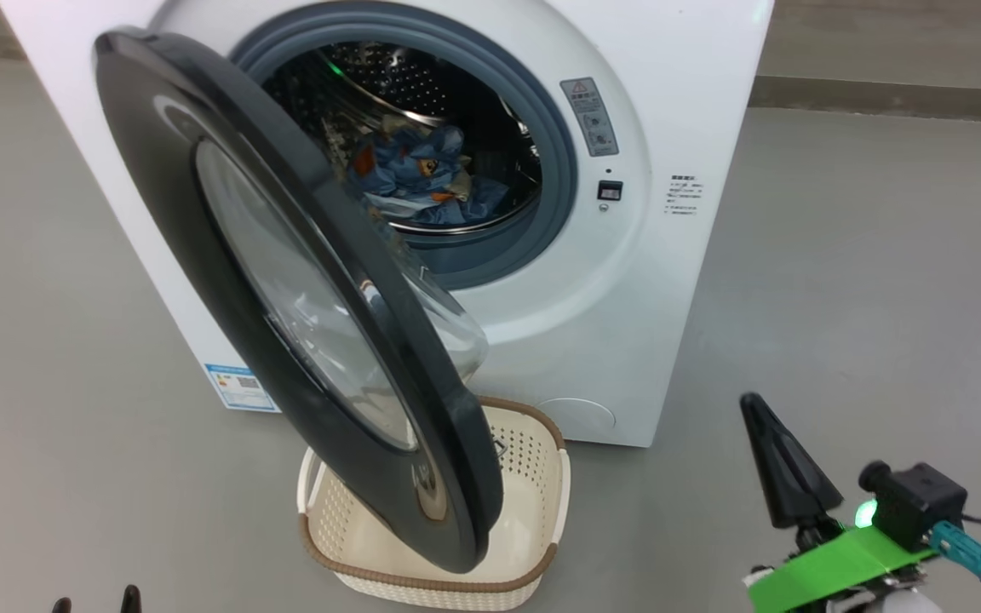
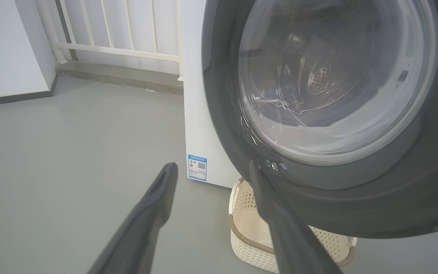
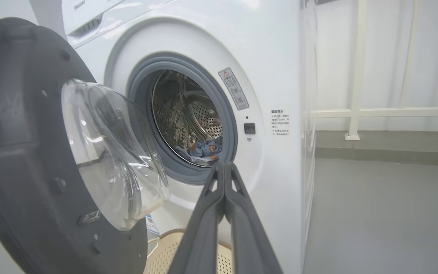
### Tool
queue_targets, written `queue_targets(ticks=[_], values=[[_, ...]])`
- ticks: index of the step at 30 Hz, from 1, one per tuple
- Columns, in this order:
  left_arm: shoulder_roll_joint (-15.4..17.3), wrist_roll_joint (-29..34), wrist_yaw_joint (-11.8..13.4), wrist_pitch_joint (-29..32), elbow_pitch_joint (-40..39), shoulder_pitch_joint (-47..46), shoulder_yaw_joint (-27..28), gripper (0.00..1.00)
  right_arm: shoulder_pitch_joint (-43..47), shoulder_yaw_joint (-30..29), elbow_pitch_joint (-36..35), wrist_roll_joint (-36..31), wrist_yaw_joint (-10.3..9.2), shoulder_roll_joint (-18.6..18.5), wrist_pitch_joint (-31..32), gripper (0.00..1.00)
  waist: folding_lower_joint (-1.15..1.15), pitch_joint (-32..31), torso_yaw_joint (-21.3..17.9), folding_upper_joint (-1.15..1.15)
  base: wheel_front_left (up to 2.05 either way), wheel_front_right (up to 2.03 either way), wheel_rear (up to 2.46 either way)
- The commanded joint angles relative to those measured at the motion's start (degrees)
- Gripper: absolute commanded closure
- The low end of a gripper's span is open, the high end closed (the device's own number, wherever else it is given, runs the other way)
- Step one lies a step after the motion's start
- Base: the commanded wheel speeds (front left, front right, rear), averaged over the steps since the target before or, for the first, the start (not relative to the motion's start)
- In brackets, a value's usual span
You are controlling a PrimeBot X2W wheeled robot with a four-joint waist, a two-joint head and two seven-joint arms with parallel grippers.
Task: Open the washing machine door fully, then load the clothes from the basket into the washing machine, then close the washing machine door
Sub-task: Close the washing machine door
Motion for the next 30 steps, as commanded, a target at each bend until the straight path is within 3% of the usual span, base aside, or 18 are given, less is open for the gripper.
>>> queue_targets(ticks=[1,17,24,30], values=[[0.61,0.39,0.03,-0.6,-1.74,-2.42,1.87,0.0,-3.06,1.95,-2.35,0.43,0.32,-0.3,-0.47,1.0,0.0,-0.12,0.69,0.0,0.0,0.0,0.0],[-0.36,1.82,0.03,-0.6,-3.52,-1.83,1.77,0.0,-11.12,13.83,-15.11,0.38,0.32,1.79,-0.47,1.0,0.0,-1.17,5.64,0.0,0.0,0.0,0.0],[-0.57,1.91,0.03,-0.6,-3.36,-1.6,1.5,0.0,-11.03,21.92,-16.14,1.31,0.32,1.99,-0.47,1.0,0.0,-1.6,7.26,0.0,0.0,0.0,0.0],[-0.81,1.87,0.03,-0.6,-3.34,-1.57,1.16,0.0,-10.03,27.18,-12.89,2.9,0.32,2.21,-0.47,1.0,0.0,-1.59,8.29,0.0,0.0,0.0,0.0]])
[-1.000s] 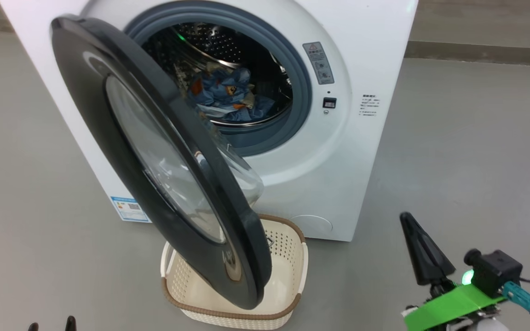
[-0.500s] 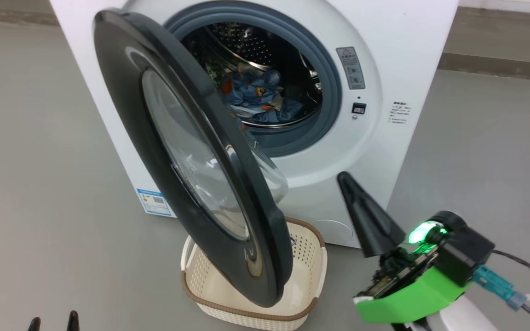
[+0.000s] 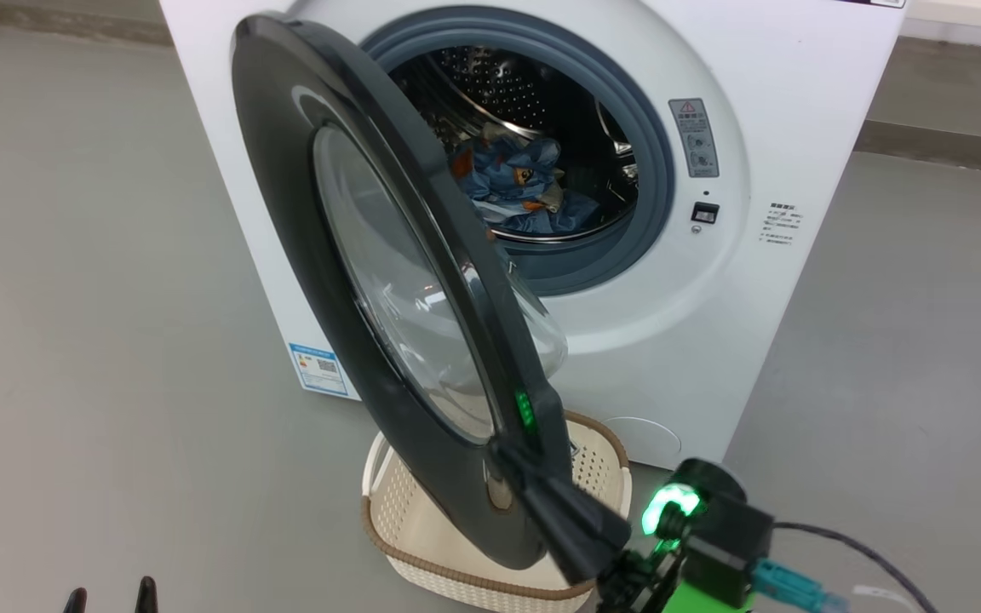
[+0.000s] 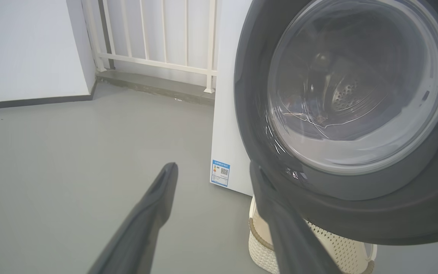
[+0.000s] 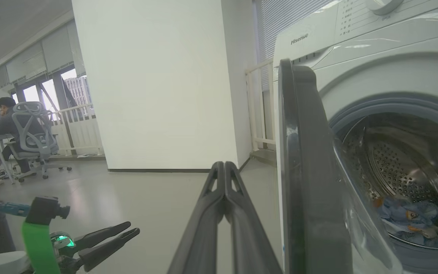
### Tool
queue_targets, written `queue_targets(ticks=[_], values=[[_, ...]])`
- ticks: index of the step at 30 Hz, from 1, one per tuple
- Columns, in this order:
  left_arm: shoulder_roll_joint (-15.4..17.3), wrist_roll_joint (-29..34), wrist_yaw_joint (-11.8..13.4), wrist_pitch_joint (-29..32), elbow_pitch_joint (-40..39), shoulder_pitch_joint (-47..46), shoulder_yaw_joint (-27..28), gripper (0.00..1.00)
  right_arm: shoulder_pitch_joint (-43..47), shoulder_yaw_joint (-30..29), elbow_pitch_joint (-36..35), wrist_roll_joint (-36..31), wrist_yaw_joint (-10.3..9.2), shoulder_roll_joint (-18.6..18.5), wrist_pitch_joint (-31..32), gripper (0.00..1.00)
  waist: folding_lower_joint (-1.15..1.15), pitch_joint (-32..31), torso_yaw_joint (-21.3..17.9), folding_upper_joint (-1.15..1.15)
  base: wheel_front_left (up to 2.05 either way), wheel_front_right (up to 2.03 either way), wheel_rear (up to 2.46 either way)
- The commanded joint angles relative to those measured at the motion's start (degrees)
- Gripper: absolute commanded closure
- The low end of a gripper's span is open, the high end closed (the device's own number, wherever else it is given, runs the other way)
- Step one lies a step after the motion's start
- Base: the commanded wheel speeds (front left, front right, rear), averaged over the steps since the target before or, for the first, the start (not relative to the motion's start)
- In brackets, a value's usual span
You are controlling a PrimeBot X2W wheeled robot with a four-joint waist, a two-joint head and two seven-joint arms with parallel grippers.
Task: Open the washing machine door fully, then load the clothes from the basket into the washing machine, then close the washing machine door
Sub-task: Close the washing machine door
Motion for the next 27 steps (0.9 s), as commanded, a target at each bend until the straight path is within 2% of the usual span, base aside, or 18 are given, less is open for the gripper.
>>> queue_targets(ticks=[1,15,27], values=[[0.51,0.33,0.03,-0.52,-1.46,-1.56,1.67,0.0,-0.61,1.8,-0.26,1.02,0.32,0.67,-0.45,1.0,0.0,0.04,0.37,0.0,0.0,0.0,0.0],[-0.02,-0.1,0.03,-0.52,-0.81,-2.17,0.77,0.0,0.11,7.63,11.57,3.97,0.32,0.01,-0.45,1.0,0.0,1.27,1.64,0.0,0.0,0.0,0.0],[-0.23,-0.26,0.03,-0.52,-0.39,-3.16,0.02,0.0,-1.14,4.51,17.21,3.96,0.32,1.18,-0.45,1.0,0.0,2.27,1.82,0.0,0.0,0.0,0.0]])
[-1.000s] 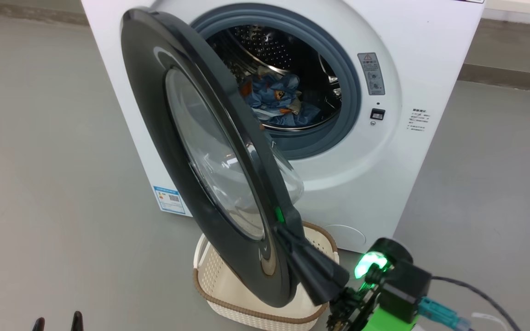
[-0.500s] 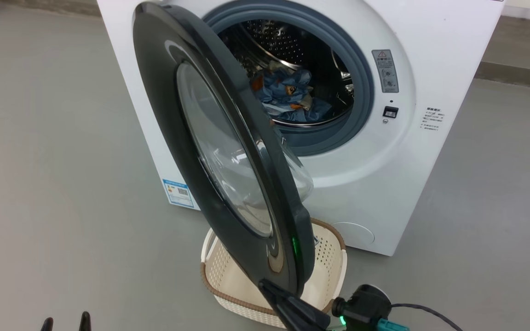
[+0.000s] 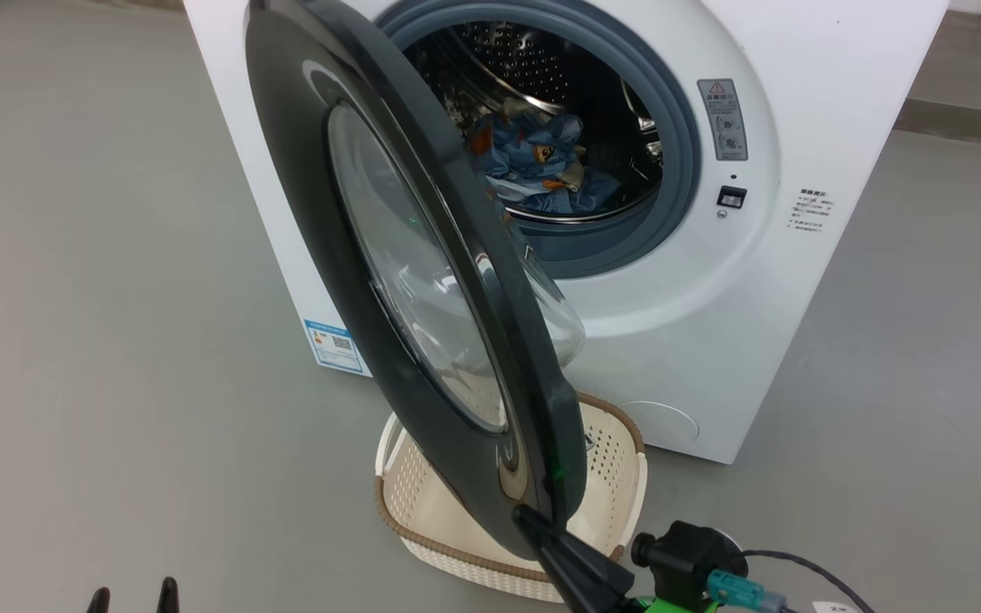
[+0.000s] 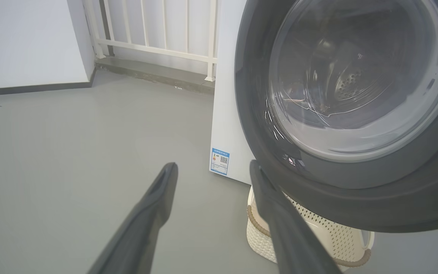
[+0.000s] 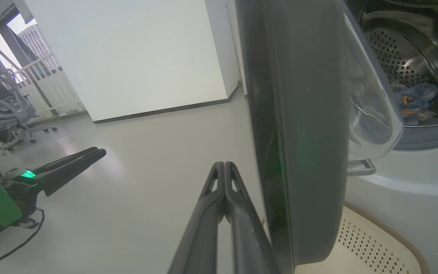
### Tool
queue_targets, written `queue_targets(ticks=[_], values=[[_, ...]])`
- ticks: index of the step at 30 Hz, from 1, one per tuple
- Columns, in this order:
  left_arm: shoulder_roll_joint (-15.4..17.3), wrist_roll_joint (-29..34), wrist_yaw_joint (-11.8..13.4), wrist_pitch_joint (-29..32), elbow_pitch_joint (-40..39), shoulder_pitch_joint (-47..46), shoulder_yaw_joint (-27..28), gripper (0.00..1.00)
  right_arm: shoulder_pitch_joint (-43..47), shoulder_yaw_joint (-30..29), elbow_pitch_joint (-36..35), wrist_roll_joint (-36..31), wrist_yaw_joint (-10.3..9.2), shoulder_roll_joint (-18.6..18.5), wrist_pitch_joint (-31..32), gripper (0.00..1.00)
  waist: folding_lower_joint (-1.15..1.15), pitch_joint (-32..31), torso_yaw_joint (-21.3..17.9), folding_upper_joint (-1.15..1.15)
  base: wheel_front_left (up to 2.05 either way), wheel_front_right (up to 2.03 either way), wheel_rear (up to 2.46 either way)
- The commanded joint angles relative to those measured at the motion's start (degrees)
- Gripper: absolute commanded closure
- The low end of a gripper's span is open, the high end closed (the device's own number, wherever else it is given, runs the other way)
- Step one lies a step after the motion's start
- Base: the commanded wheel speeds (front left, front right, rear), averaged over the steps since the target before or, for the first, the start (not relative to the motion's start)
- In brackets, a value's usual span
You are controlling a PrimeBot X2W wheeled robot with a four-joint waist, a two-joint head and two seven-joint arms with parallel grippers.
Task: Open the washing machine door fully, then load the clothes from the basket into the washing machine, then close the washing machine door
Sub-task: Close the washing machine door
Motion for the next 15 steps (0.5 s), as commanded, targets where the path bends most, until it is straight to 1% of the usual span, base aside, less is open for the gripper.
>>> queue_targets(ticks=[1,9,15], values=[[0.58,-0.17,0.03,-0.53,-0.88,-3.09,1.69,0.0,-1.91,0.06,-1.03,-0.03,0.32,0.92,-0.47,1.0,0.0,0.12,-0.02,0.0,0.0,0.0,0.0],[0.49,-0.08,0.03,-0.53,-1.02,-3.63,1.42,0.0,-2.91,-3.99,-0.08,-0.89,0.32,1.78,-0.47,1.0,0.0,0.83,-0.34,0.0,0.0,0.0,0.0],[0.11,0.0,0.03,-0.53,-1.54,-4.28,0.88,0.0,-4.06,-7.8,0.55,-1.58,0.32,1.65,-0.47,1.0,0.0,2.44,-0.57,0.0,0.0,0.0,0.0]])
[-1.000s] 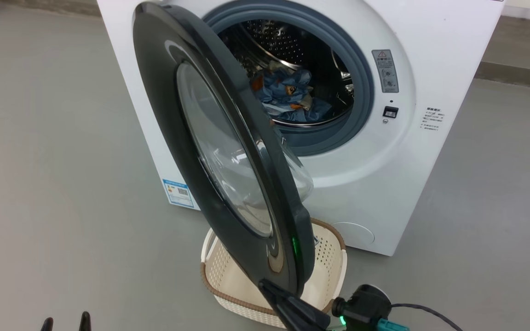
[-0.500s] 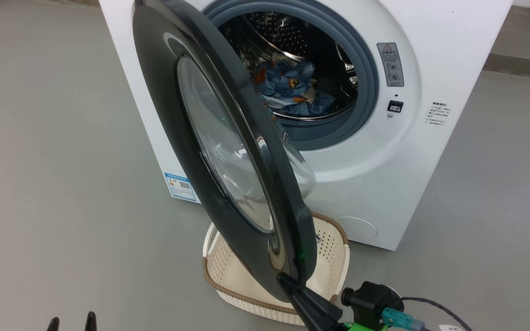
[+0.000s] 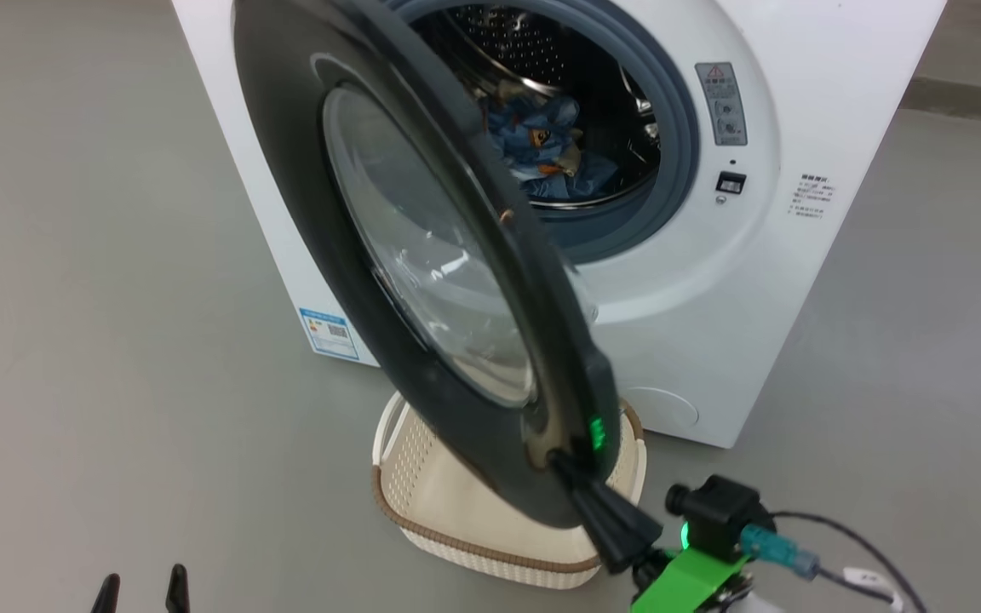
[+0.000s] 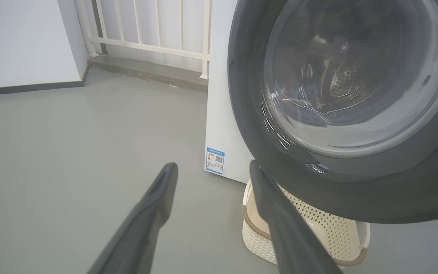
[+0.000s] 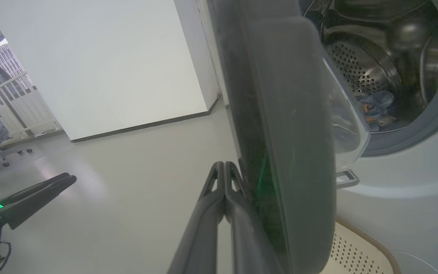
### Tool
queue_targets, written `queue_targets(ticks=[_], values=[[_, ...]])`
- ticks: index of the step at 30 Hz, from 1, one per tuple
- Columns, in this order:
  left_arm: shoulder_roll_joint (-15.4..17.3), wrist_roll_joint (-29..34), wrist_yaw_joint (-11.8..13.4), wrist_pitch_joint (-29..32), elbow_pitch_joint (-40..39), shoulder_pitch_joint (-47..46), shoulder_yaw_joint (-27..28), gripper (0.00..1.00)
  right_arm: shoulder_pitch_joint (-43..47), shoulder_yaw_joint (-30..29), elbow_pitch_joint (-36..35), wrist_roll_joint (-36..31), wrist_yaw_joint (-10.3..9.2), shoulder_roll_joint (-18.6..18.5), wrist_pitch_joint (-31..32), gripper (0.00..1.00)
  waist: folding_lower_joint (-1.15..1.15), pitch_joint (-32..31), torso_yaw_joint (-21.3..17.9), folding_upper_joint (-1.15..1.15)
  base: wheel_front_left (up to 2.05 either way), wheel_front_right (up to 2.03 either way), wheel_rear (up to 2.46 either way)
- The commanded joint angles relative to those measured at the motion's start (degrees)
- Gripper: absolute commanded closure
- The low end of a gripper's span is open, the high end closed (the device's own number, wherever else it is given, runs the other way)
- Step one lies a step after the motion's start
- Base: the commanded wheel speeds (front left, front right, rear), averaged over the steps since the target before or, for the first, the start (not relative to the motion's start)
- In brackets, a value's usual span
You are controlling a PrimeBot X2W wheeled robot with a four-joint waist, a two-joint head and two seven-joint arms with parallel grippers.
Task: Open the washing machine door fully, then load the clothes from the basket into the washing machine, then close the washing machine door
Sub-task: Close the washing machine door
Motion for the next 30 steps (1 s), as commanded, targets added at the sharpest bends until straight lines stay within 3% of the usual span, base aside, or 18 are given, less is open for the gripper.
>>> queue_targets(ticks=[1,30], values=[[0.16,0.02,0.03,-0.52,-1.7,-3.43,1.61,0.0,-3.5,-1.55,-0.81,-0.67,-0.01,-0.01,-0.48,1.0,0.0,1.37,-0.15,0.0,0.0,0.0,0.0],[-1.67,-1.28,0.03,-0.52,-4.78,-16.05,-5.41,0.0,-22.97,-19.44,1.79,-5.25,-0.01,-5.27,-0.48,1.0,0.0,19.04,0.5,0.0,0.0,0.0,0.0]])
